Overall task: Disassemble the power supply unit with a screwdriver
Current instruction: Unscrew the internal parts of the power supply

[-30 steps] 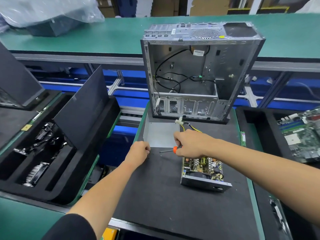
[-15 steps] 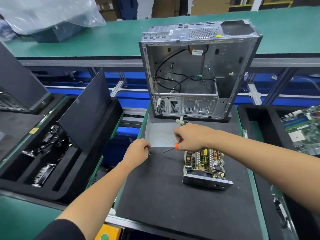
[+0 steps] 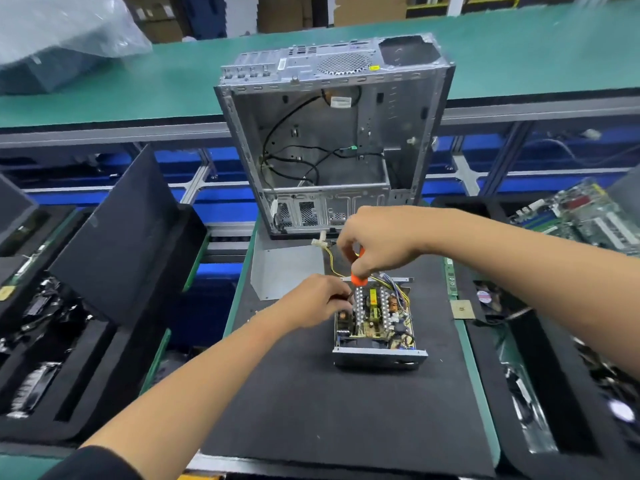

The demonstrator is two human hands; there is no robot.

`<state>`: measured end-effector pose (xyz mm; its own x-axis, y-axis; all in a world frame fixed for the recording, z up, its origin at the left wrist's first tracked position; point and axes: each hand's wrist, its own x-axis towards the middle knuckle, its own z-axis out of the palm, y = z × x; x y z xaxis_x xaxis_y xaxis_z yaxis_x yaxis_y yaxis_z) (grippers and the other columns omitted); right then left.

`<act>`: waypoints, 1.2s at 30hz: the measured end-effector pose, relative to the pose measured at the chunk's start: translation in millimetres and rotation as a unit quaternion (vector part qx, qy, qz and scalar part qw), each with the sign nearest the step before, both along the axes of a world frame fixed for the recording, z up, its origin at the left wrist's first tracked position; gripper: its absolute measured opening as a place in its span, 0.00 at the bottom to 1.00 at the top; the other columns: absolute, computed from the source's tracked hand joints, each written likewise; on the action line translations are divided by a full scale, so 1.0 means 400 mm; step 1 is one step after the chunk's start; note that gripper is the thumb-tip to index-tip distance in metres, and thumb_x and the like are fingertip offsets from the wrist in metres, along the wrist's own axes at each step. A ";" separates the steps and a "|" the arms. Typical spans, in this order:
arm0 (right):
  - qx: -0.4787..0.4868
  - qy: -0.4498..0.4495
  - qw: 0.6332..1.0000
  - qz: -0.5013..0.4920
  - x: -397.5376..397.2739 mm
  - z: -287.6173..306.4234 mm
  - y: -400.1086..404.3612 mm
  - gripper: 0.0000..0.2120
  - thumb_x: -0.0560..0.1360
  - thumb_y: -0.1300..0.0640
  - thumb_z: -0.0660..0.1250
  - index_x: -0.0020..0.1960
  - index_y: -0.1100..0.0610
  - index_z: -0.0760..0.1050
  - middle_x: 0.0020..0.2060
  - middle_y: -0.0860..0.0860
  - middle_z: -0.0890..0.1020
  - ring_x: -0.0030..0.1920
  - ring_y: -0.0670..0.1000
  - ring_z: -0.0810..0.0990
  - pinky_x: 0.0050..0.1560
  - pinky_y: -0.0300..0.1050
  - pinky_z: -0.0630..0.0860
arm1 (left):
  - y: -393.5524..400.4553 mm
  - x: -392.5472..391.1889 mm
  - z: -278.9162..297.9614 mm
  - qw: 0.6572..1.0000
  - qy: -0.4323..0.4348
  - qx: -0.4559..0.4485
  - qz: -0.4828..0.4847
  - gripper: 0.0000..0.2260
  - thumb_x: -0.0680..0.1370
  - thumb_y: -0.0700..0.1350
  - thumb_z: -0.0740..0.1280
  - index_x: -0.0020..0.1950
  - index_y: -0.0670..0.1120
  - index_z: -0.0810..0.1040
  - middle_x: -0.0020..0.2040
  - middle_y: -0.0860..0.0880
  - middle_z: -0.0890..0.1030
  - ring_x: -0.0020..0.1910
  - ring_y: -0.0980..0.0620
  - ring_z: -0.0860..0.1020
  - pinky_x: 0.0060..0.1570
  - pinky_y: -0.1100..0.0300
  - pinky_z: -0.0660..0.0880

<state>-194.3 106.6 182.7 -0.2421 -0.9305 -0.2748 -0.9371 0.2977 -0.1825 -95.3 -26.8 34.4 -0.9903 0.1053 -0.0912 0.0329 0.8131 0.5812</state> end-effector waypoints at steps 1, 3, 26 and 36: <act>0.013 -0.001 1.000 0.000 -0.006 0.007 0.014 0.05 0.68 0.51 0.72 0.37 0.51 0.78 0.30 0.44 0.77 0.34 0.41 0.73 0.28 0.40 0.63 | 0.021 -0.013 0.002 1.000 -0.013 0.007 -0.018 0.08 0.75 0.44 0.69 0.38 0.42 0.77 0.42 0.48 0.82 0.41 0.50 0.77 0.44 0.56 0.73; 0.039 -0.001 0.999 0.000 -0.016 0.014 0.038 0.05 0.68 0.52 0.71 0.38 0.52 0.79 0.31 0.45 0.79 0.33 0.41 0.74 0.29 0.40 0.64 | 0.059 -0.035 -0.001 0.999 -0.025 0.015 -0.044 0.08 0.75 0.45 0.70 0.41 0.41 0.80 0.39 0.48 0.81 0.39 0.51 0.77 0.42 0.54 0.73; 0.127 -0.057 0.990 0.001 -0.104 -0.107 0.149 0.06 0.67 0.51 0.70 0.36 0.53 0.78 0.28 0.46 0.79 0.30 0.42 0.73 0.25 0.39 0.62 | 0.179 -0.171 -0.048 0.895 0.190 -0.142 -0.377 0.13 0.70 0.45 0.74 0.54 0.45 0.83 0.47 0.45 0.83 0.46 0.46 0.80 0.50 0.54 0.63; 0.123 -0.043 0.991 -0.031 -0.130 -0.126 0.177 0.08 0.66 0.50 0.70 0.34 0.55 0.77 0.28 0.49 0.78 0.28 0.46 0.71 0.24 0.39 0.60 | 0.188 -0.191 -0.067 0.920 0.034 -0.109 -0.376 0.10 0.74 0.48 0.65 0.51 0.54 0.84 0.50 0.57 0.79 0.54 0.58 0.67 0.54 0.61 0.52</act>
<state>-246.4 177.6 132.3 -0.2635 -0.8172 -0.5127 -0.8994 0.4002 -0.1756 -171.5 48.6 7.5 -0.6497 0.7488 -0.1310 0.6633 0.6426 0.3835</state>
